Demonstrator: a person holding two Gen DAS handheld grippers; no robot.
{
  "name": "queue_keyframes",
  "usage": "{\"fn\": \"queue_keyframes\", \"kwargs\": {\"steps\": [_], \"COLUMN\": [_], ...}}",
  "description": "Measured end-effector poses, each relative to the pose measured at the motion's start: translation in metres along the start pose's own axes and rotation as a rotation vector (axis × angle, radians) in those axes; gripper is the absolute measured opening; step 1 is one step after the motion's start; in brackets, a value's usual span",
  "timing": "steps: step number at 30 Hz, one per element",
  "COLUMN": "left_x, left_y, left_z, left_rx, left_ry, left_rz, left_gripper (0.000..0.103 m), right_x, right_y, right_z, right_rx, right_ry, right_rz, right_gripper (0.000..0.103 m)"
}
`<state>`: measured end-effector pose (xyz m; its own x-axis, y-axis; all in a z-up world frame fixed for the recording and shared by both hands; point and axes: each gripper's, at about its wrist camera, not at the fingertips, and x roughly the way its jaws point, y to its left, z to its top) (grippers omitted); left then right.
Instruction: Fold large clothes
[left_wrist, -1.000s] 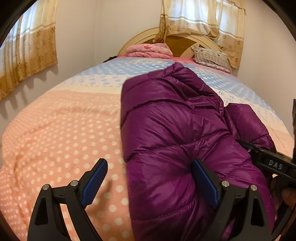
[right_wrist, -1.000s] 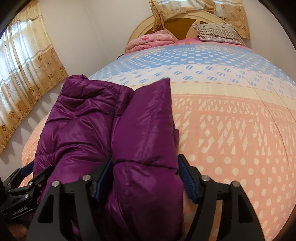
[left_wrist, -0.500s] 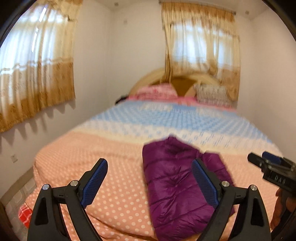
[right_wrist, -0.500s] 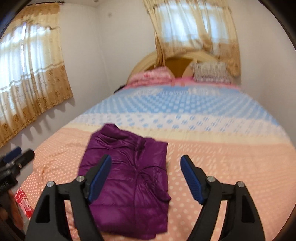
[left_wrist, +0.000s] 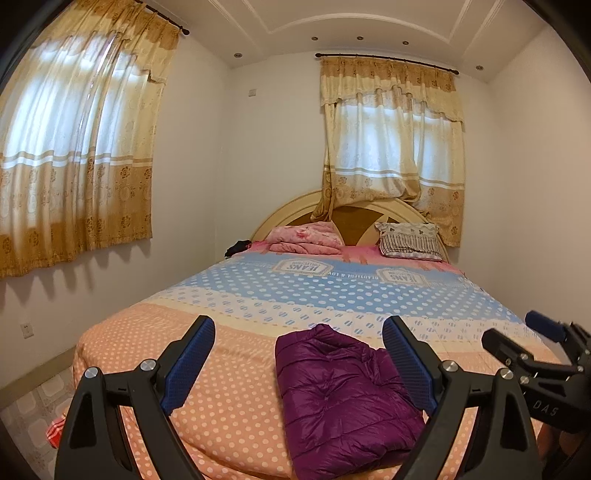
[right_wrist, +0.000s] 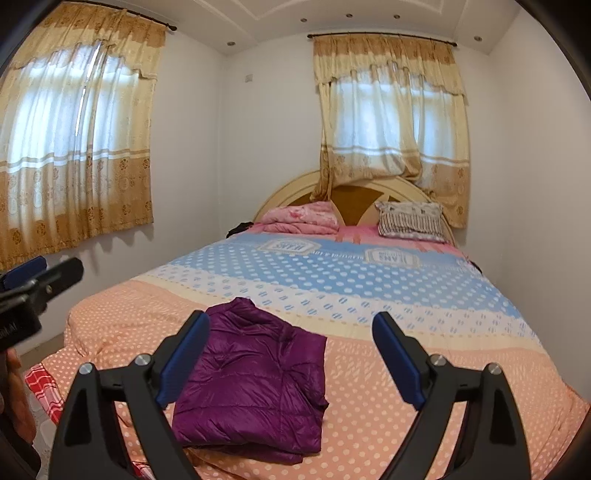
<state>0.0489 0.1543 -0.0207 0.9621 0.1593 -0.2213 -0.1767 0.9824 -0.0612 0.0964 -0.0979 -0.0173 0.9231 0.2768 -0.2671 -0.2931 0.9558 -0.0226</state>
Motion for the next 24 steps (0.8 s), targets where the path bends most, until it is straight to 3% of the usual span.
{"fn": "queue_keyframes", "kwargs": {"steps": [24], "left_x": [0.004], "left_y": [-0.002], "left_z": [-0.008], "left_rx": [0.011], "left_ry": [0.030], "left_rz": [0.005], "left_gripper": [0.092], "right_x": [-0.009], "right_y": [-0.010], "right_z": [-0.003], "right_rx": [0.048], "right_ry": [0.004], "right_rz": [0.009], "right_gripper": [0.093]}}
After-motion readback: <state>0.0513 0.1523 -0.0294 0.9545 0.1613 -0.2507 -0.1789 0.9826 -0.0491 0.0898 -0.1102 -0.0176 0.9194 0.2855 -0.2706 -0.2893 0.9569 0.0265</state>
